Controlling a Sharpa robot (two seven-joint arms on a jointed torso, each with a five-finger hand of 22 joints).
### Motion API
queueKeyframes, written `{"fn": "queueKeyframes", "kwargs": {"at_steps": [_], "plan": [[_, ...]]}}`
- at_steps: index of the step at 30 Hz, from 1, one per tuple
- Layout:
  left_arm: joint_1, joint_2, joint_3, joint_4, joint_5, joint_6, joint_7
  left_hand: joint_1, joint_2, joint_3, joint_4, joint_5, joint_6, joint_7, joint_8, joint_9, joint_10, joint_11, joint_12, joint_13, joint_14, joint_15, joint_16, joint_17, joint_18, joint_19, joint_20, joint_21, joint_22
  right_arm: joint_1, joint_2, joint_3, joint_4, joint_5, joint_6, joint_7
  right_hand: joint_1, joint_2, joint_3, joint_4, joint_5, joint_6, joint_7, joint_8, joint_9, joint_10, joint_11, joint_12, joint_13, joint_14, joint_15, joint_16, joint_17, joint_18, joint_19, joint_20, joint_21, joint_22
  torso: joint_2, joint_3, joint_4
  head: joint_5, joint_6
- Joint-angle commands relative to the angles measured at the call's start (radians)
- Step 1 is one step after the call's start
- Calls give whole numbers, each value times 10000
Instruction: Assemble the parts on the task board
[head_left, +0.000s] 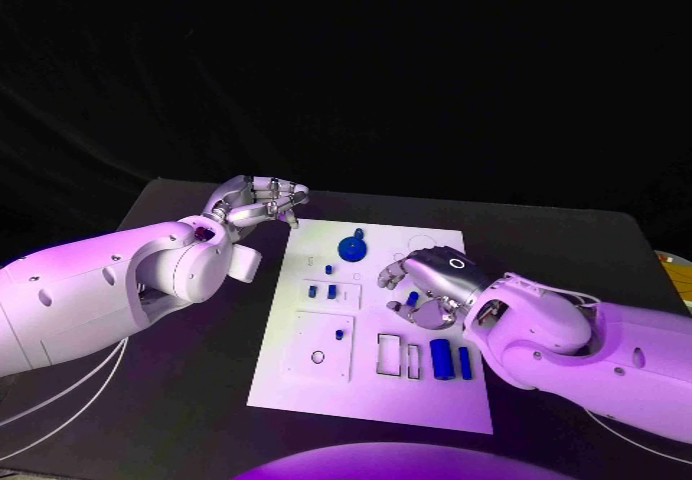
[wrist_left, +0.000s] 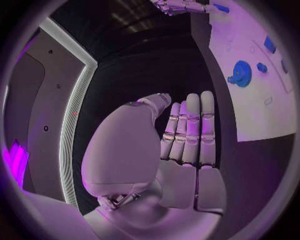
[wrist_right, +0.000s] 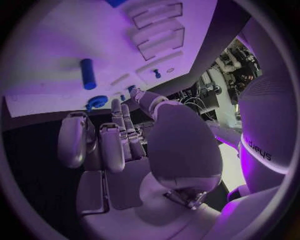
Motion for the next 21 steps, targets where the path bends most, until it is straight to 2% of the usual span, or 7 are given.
{"fn": "queueKeyframes", "kwargs": {"at_steps": [1, 5, 6, 7, 8, 13, 21], "plan": [[5, 12, 6, 18, 42, 206, 47, 63, -6, -12, -33, 35, -66, -1, 54, 16, -66, 10, 10, -13, -73, 31, -69, -16, 31, -40, 43, -25, 5, 114, -254, -2, -85, 763, 1164, 171, -10, -24, -538, 120, 102, -165, -25, -128, -66, -305, 12, 59, -110, 343, 70, -69, -103, 222, -162, -8, -484, 1132, 1, -1, -13, -65, 44], [5, 16, 5, 11, 42, 205, 51, 63, -6, -12, -33, 35, -66, -1, 54, 16, -66, 10, 10, -13, -73, 31, -69, -16, 31, -40, 43, -25, 5, 201, -450, 2, -180, 704, 1702, 224, 468, 349, -2003, 392, 104, -294, -202, -294, -176, -825, 119, 163, -419, 219, 140, -254, -455, 348, -371, 61, -1341, 762, 15, 13, -6, -62, 55], [5, 18, 4, 10, 42, 207, 52, 63, -6, -12, -33, 35, -66, -1, 54, 16, -66, 10, 10, -13, -73, 31, -69, -16, 31, -40, 43, -25, 5, 211, -473, 2, -195, 664, 1783, 230, 579, 422, -2266, 455, 104, -299, -220, -317, -196, -875, 131, 207, -472, 207, 145, -275, -496, 358, -379, 71, -1422, 723, 16, 14, 1, -66, 52], [5, 19, 4, 9, 42, 210, 52, 63, -6, -12, -33, 35, -66, -1, 54, 16, -66, 10, 10, -13, -73, 31, -69, -16, 31, -40, 43, -25, 5, 221, -491, 2, -215, 611, 1866, 233, 579, 422, -2266, 455, 104, -299, -220, -317, -196, -875, 131, 207, -472, 207, 145, -275, -496, 358, -379, 71, -1422, 723, 19, 14, 11, -71, 47], [5, 20, 4, 8, 42, 212, 52, 63, -6, -12, -33, 35, -66, -1, 54, 16, -66, 10, 10, -13, -73, 31, -69, -16, 31, -40, 43, -25, 5, 226, -496, 2, -227, 584, 1908, 234, 854, 587, -2763, 611, 109, -267, -237, -354, -240, -951, 134, 331, -587, 210, 153, -275, -508, 361, -350, 76, -1487, 683, 19, 13, 13, -69, 48], [5, 27, 3, 2, 42, 227, 49, 63, -6, -12, -33, 35, -66, -1, 54, 16, -66, 10, 10, -13, -73, 31, -69, -16, 31, -40, 43, -25, 5, 240, -451, -3, -348, 370, 2088, 209, 1179, 771, -2873, 704, 113, -135, -236, -347, -278, -807, 80, 556, -653, 243, 110, -244, -464, 351, -281, 46, -1444, 689, 16, 2, 21, -70, 51], [5, 16, 3, 2, 42, 230, 39, 63, -6, -12, -33, 35, -66, -1, 54, 16, -66, 10, 10, -13, -73, 31, -69, -16, 31, -40, 43, -25, 5, 232, -339, -15, -426, 271, 2046, 224, 1393, 886, -2712, 890, 95, 176, -211, -303, -343, -310, -67, 936, -705, 285, -17, -233, -449, 274, -66, -64, -1037, 839, 15, -6, 21, -56, 29]]}}
